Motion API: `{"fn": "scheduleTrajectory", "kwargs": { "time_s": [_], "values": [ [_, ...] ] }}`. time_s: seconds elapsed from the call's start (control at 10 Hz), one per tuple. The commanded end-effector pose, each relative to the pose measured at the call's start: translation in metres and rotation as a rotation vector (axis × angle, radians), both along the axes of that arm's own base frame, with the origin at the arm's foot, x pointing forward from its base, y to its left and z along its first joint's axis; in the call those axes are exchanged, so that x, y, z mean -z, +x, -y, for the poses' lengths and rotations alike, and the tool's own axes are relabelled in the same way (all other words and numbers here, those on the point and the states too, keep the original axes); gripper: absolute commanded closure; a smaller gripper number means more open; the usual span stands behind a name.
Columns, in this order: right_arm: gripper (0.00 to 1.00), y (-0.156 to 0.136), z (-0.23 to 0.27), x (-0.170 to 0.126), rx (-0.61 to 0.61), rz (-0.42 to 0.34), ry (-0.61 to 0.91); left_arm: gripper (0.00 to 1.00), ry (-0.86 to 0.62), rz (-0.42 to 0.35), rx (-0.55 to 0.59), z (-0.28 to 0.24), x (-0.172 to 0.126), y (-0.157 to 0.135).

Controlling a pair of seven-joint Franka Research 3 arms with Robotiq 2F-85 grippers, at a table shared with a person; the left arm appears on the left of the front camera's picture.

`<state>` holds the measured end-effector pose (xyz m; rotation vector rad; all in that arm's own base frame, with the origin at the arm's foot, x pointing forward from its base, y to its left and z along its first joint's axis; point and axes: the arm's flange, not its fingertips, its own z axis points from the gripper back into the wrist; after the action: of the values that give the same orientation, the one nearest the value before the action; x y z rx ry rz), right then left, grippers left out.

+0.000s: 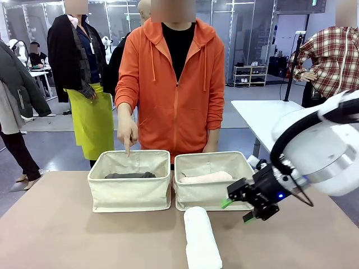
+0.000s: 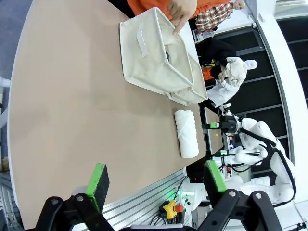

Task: Divide the towels into two baskets.
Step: Pick up one hotel-folded towel from the bottom of the table and place it in the Fabric basket indicated by the person.

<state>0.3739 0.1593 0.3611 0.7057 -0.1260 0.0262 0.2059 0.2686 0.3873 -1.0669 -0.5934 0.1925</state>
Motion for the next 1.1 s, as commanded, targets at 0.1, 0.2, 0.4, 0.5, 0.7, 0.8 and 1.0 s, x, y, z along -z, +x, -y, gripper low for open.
{"fn": "scheduleTrajectory", "kwargs": {
  "time_s": [0.1,0.2,0.4,0.5,0.7,0.8,1.0],
  "values": [
    [0.00,-0.049,-0.032,0.023,0.000,-0.003,-0.032,0.00,-0.004,0.008,0.007,0.000,-0.001,-0.004],
    [0.00,-0.052,-0.042,0.027,-0.019,-0.003,-0.053,0.00,-0.004,0.008,0.007,0.000,-0.001,-0.004],
    [0.00,-0.052,-0.060,0.035,-0.046,0.010,-0.090,0.00,-0.004,0.008,0.007,0.000,-0.001,-0.004],
    [0.00,-0.051,-0.067,0.037,-0.043,0.024,-0.101,0.00,-0.004,0.008,0.007,0.000,-0.001,-0.004],
    [0.00,-0.049,-0.078,0.043,-0.044,0.044,-0.117,0.00,-0.004,0.008,0.007,0.000,-0.001,-0.004],
    [0.00,-0.048,-0.085,0.047,-0.054,0.043,-0.125,0.00,-0.004,0.008,0.007,0.000,-0.001,-0.004],
    [0.00,-0.048,-0.096,0.050,-0.066,0.062,-0.126,0.00,-0.004,0.008,0.007,0.000,-0.001,-0.004]
  ]
}}
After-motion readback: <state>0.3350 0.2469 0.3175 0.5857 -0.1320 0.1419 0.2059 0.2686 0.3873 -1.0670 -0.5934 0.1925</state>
